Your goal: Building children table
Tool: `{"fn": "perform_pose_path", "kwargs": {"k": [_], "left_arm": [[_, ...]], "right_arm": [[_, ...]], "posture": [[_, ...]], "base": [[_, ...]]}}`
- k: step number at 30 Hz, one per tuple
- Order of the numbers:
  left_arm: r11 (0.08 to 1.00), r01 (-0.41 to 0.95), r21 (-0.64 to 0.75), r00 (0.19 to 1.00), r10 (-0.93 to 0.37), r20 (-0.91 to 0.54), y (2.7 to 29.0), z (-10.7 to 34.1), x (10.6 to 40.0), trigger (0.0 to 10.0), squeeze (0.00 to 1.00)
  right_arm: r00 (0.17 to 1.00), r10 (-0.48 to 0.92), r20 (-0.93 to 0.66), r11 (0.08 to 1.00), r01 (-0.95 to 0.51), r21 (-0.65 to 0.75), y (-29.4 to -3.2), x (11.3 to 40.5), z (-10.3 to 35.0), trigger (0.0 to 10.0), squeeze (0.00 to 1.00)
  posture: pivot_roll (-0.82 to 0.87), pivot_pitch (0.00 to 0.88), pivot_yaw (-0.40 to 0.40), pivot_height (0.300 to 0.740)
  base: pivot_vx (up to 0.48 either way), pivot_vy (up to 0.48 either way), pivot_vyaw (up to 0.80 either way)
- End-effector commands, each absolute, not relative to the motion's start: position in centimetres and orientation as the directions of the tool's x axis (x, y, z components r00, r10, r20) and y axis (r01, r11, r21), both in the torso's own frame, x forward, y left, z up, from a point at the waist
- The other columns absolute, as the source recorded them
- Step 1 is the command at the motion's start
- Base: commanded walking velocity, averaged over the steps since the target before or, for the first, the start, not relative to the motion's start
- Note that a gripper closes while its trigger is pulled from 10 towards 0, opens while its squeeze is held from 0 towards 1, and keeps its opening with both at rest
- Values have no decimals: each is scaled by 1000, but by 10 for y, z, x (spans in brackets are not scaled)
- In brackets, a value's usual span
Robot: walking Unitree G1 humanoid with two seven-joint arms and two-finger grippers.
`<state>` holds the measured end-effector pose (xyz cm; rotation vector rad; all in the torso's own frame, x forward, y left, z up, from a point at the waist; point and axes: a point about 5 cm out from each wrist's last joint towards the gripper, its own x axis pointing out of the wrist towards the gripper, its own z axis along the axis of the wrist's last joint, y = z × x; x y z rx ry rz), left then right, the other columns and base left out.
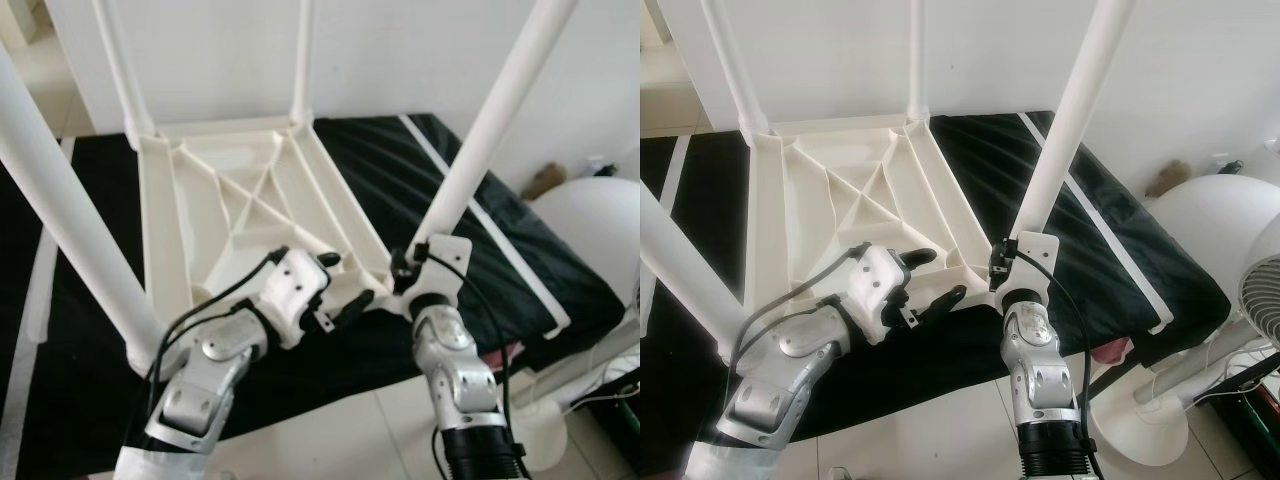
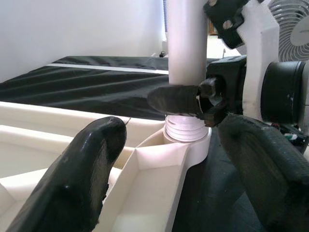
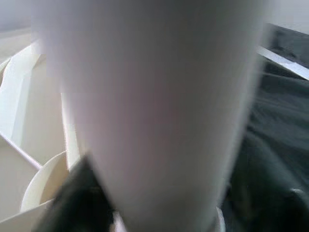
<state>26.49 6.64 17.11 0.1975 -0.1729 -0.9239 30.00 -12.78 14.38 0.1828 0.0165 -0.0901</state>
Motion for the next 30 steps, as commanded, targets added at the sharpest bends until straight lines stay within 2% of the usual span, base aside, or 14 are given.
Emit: {"fn": "perform_pose_path", "kwargs": {"k": [1,9,10,11,19,24,27,30], "left_arm": [[570,787,238,572,-818,68,64,172,263,10000,0],[573,786,234,577,-815,58,62,167,264,10000,0],[575,785,230,579,-813,55,62,166,263,10000,0],[578,784,227,582,-811,56,63,165,263,10000,0],[584,777,233,587,-807,64,62,166,264,10000,0],[588,768,253,595,-802,60,60,166,266,10000,0],[591,765,256,599,-799,58,60,167,267,10000,0],[591,769,244,595,-801,69,60,169,268,10000,0]], "right_arm": [[999,-30,-27,978,35,207,-124,290,138,10000,1000],[995,96,36,982,-101,162,-132,288,142,10000,1000],[990,135,50,978,-141,153,-135,288,144,10000,796],[977,205,62,968,-212,134,-139,289,146,10000,0],[955,286,73,953,-292,80,-152,294,147,10000,0],[899,432,75,898,-436,52,-161,303,147,10000,0],[896,437,71,896,-441,53,-162,304,146,10000,0],[847,529,46,848,-529,-10,-162,309,145,10000,0]], "posture": [[-7,60,-53,740],[-8,54,-51,740],[-8,52,-51,740],[-7,50,-51,740],[-7,39,-54,740],[-5,31,-53,740],[-5,31,-53,740],[-7,23,-45,740]], "base": [[0,0,0],[0,0,0],[0,0,0],[0,0,0],[0,0,0],[0,0,0],[0,0,0],[0,0,0]]}}
